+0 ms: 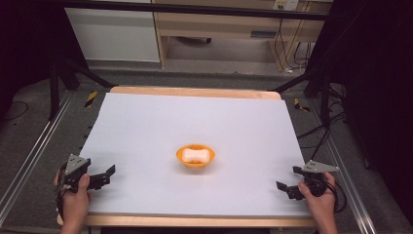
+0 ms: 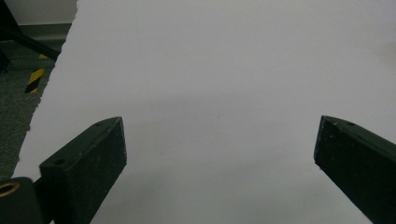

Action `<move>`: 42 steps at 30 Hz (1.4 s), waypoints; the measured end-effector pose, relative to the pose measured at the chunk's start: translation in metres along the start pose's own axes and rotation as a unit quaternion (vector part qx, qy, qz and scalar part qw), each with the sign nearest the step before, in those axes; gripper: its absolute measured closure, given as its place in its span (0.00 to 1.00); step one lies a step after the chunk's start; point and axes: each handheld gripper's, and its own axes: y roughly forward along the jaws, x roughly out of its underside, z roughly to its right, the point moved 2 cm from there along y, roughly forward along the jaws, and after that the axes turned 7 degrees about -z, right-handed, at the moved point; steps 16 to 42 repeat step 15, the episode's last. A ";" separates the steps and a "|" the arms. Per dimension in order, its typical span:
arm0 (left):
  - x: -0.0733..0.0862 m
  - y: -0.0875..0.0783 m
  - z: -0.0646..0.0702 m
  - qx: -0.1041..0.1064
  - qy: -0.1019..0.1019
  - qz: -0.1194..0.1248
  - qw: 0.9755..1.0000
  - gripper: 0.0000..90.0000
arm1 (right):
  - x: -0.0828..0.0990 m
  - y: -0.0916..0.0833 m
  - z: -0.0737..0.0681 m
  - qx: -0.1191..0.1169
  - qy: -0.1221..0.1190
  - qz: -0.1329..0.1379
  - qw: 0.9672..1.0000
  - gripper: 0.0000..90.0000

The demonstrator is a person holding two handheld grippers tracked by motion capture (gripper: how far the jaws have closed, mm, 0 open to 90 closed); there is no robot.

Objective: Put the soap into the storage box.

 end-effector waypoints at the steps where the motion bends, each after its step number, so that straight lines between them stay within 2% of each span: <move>1: 0.000 0.000 0.000 0.000 0.000 -0.001 1.000 0.02 | 0.001 -0.002 0.001 0.003 0.004 0.010 1.000 0.01; 8: 0.000 0.000 -0.001 0.000 -0.001 -0.002 1.000 0.02 | 0.003 -0.004 0.003 0.000 0.015 0.028 0.999 0.02; 15: 0.000 0.000 -0.001 -0.001 0.001 -0.003 1.000 0.02 | 0.001 0.001 0.001 0.016 0.011 0.002 1.000 0.03; 42: 0.000 0.000 -0.001 -0.001 0.001 -0.003 1.000 0.02 | 0.001 0.001 0.001 0.016 0.011 0.002 1.000 0.03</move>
